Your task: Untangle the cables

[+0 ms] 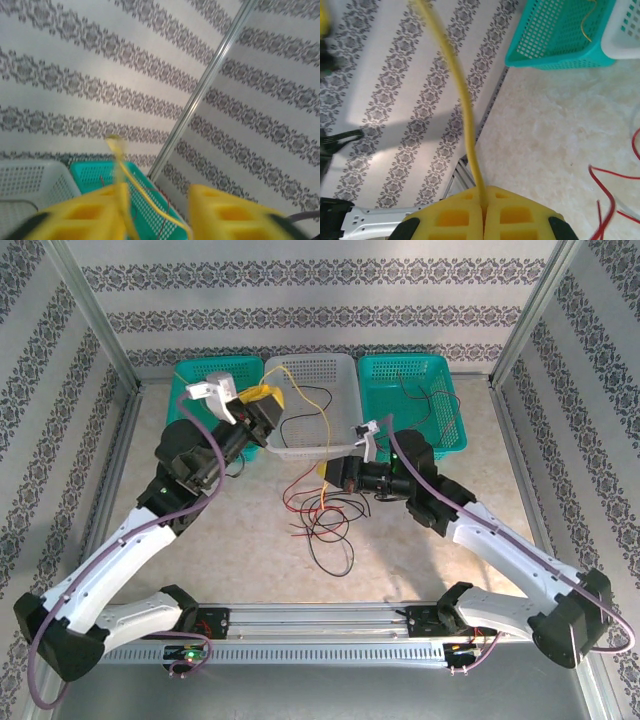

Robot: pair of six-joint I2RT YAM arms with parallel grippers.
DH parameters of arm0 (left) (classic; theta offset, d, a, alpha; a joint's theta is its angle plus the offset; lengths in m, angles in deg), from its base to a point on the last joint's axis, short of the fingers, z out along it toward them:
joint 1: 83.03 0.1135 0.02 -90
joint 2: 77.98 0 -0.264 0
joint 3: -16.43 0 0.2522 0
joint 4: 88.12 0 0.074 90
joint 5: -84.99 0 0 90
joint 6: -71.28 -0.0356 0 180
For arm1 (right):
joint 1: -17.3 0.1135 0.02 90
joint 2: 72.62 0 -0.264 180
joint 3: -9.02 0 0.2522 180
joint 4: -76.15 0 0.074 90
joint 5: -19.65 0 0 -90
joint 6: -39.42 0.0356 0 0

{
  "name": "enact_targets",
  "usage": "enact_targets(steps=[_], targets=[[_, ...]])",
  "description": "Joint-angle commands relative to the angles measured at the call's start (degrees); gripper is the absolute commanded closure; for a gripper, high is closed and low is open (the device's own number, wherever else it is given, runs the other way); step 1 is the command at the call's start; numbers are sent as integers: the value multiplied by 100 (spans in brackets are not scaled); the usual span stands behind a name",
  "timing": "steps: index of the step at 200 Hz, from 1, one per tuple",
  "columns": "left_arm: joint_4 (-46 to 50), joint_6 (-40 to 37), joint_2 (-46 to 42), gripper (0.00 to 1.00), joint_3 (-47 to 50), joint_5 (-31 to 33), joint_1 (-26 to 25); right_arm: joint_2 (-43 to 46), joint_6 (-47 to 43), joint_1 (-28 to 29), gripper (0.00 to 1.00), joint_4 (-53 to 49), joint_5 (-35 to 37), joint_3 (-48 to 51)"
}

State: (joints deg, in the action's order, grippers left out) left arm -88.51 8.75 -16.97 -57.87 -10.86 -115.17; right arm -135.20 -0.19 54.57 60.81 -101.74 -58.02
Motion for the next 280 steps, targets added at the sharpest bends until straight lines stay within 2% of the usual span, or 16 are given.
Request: enact_targets(steps=[1, 12, 30, 48, 77, 102, 128, 146, 176, 183, 209, 231, 258, 280], targets=[[153, 200, -12, 36, 346, -236, 46, 432, -167, -3, 100, 138, 159, -438], [114, 323, -110, 29, 599, -300, 50, 551, -205, -78, 100, 39, 213, -576], [41, 479, -309, 23, 960, -504, 49, 607, -136, -315, 100, 99, 63, -758], [-161, 777, -455, 21, 1306, -916, 48, 567, -97, -446, 100, 167, -46, -966], [-1049, 1443, -403, 19, 1841, -1871, -74, 446, -182, -572, 100, 154, -130, -1330], [-1294, 1340, -299, 15, 1884, -2232, -340, 358, -195, -647, 100, 134, -164, -1455], [-923, 953, -117, 16, 1684, -2173, -544, 326, -119, -643, 100, 202, -202, -1473], [-992, 923, 58, 19, 1597, -2292, -621, 343, -93, -643, 100, 235, -191, -1478], [-1050, 883, 344, 37, 1429, -2437, -721, 353, -20, -627, 100, 333, -246, -1493], [-1082, 928, 391, 38, 1388, -2459, -723, 343, -12, -621, 100, 343, -269, -1493], [-1304, 1023, 379, 30, 1238, -2572, -708, 300, -20, -586, 100, 397, -460, -1460], [-676, 1016, 178, 24, 889, -2445, -552, 316, -79, -581, 100, 414, -654, -1399], [-492, 1366, 189, 24, 731, -3318, -141, 328, -167, -774, 100, 475, -1147, -1339], [-831, 1658, 259, 24, 785, -4003, -3, 193, -22, -889, 100, 912, -1865, -1313]])
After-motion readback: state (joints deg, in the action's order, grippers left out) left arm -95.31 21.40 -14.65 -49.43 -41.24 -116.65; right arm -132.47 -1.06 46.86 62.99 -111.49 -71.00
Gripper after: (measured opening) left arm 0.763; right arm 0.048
